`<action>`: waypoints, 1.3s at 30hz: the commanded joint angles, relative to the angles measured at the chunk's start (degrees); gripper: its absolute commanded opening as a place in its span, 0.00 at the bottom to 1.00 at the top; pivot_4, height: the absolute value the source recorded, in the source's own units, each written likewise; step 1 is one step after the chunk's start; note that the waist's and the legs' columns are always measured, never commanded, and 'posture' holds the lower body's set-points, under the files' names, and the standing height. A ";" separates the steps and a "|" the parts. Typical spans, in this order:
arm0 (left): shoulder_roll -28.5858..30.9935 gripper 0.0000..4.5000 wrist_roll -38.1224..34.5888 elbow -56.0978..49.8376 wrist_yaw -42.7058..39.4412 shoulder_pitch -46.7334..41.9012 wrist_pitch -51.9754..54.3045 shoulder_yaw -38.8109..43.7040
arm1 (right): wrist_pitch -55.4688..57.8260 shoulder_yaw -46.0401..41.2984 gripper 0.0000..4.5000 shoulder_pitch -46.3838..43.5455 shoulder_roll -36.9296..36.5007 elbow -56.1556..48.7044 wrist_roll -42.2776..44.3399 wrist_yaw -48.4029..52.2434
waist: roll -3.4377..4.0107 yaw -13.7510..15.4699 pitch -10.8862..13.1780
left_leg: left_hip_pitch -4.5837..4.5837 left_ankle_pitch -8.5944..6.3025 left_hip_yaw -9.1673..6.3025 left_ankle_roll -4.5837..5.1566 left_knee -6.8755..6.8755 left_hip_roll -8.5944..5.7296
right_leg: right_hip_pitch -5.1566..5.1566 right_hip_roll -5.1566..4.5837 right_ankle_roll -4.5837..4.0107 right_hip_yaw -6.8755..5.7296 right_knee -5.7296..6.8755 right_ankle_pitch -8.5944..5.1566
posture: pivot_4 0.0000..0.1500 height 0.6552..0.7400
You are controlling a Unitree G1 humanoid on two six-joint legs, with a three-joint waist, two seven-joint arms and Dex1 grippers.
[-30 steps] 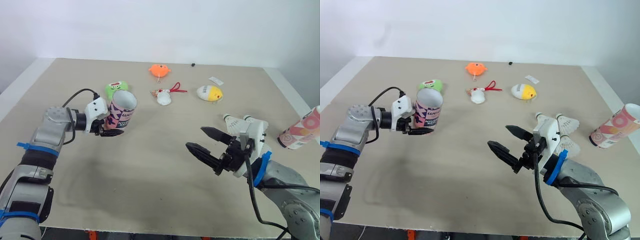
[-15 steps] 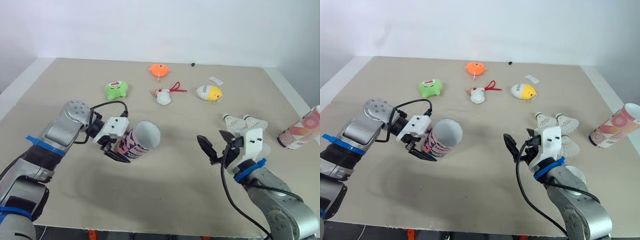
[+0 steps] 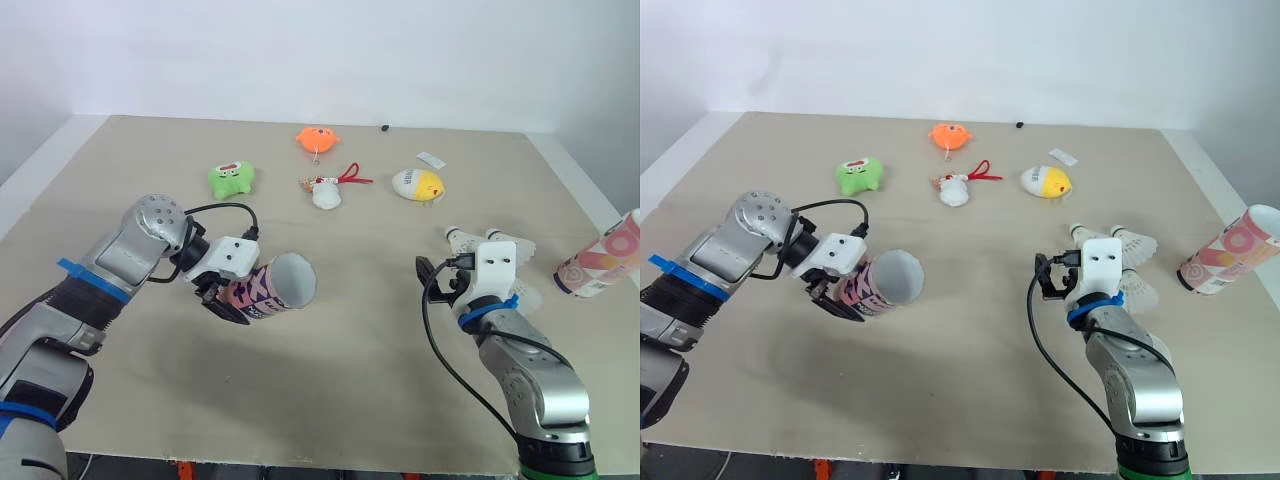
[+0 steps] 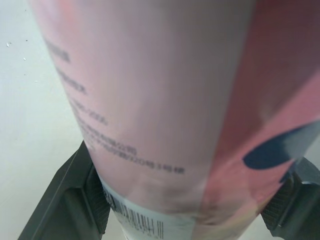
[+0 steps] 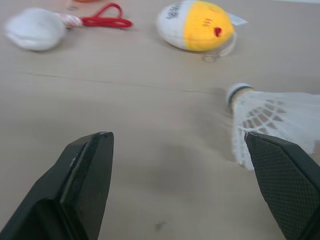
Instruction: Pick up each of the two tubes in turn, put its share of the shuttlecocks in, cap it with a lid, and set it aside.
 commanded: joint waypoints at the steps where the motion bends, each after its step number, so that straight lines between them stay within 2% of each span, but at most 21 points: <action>1: 1.30 0.77 -3.19 -4.38 0.06 -0.18 2.94 -0.10 | -3.68 -0.77 1.00 -2.53 0.37 4.32 -2.28 0.49 | 0.02 0.00 0.01 | 0.00 0.00 0.01 0.00 0.00 -0.01 | -0.01 -0.01 0.01 0.02 0.01 0.00 | 1.00 1.00; 7: 1.86 0.77 -3.61 -6.91 0.06 0.80 4.74 0.14 | -7.64 -1.29 1.00 -5.17 0.23 11.35 -4.33 1.82 | 0.02 0.00 0.01 | 0.01 0.00 0.01 0.00 0.00 -0.01 | -0.02 0.00 -0.10 0.02 0.05 0.06 | 1.00 1.00; 10: 2.89 0.77 -3.78 -8.65 0.06 1.23 6.51 -0.43 | -10.80 -1.39 1.00 -9.11 -0.06 18.51 -5.56 2.44 | 0.03 -0.03 0.01 | 0.01 0.00 0.03 0.00 0.01 0.00 | -0.04 0.02 -0.11 0.04 0.06 0.07 | 1.00 1.00; 14: 3.83 0.76 -2.00 -8.37 0.06 1.78 6.69 -0.83 | -14.70 -1.49 0.75 -13.36 -0.19 25.91 -6.42 3.82 | 0.06 -0.22 0.03 | 0.03 0.03 0.10 -0.02 0.03 0.02 | -0.08 0.06 -0.13 0.11 0.09 0.15 | 1.00 1.00; 22: 3.71 0.76 0.34 -6.29 0.06 3.07 5.62 -0.30 | -19.07 -0.69 0.01 -15.83 0.38 30.71 -7.63 6.83 | 0.09 -0.21 0.02 | 0.04 0.03 0.09 -0.02 0.03 0.09 | -0.08 0.13 -0.18 0.10 0.12 0.15 | 1.00 1.00; 25: 3.83 0.76 0.06 -6.60 0.06 3.54 6.10 -0.21 | -18.77 -0.27 0.01 -14.70 0.96 27.56 -6.10 9.67 | 0.13 -0.21 -0.01 | 0.07 0.04 0.10 -0.03 0.03 0.10 | -0.08 0.14 -0.19 0.11 0.18 0.15 | 1.00 1.00; 30: 3.91 0.76 0.27 -6.07 0.06 3.82 6.10 -0.74 | -15.30 2.62 0.01 -10.84 -2.58 10.38 1.63 23.38 | 0.30 -0.17 -0.03 | 0.10 0.05 0.07 -0.02 0.03 0.13 | -0.10 0.18 -0.25 0.11 0.32 0.10 | 1.00 1.00; 32: 3.85 0.76 0.46 -5.70 0.06 3.75 5.85 -1.10 | -11.76 2.97 0.01 -9.89 -7.74 0.40 6.71 30.67 | 0.34 -0.13 -0.03 | 0.08 0.05 0.05 -0.02 0.06 0.12 | -0.14 0.17 -0.23 0.12 0.44 0.06 | 1.00 1.00; 35: 3.81 0.76 0.51 -5.33 0.06 3.61 5.49 -1.52 | -7.92 2.66 0.01 -9.29 -12.82 -7.14 11.65 35.86 | 0.22 -0.10 -0.10 | 0.11 0.05 0.05 -0.02 0.11 0.11 | -0.14 0.15 -0.20 0.12 0.54 0.01 | 1.00 1.00; 39: 2.93 0.76 1.03 -4.52 0.06 3.29 4.78 -2.08 | -3.81 0.17 0.01 -7.52 -24.24 -17.92 20.17 46.64 | 0.26 0.04 -0.07 | 0.37 0.05 0.04 -0.02 0.13 0.18 | 0.02 0.20 -0.19 0.08 0.74 -0.22 | 1.00 1.00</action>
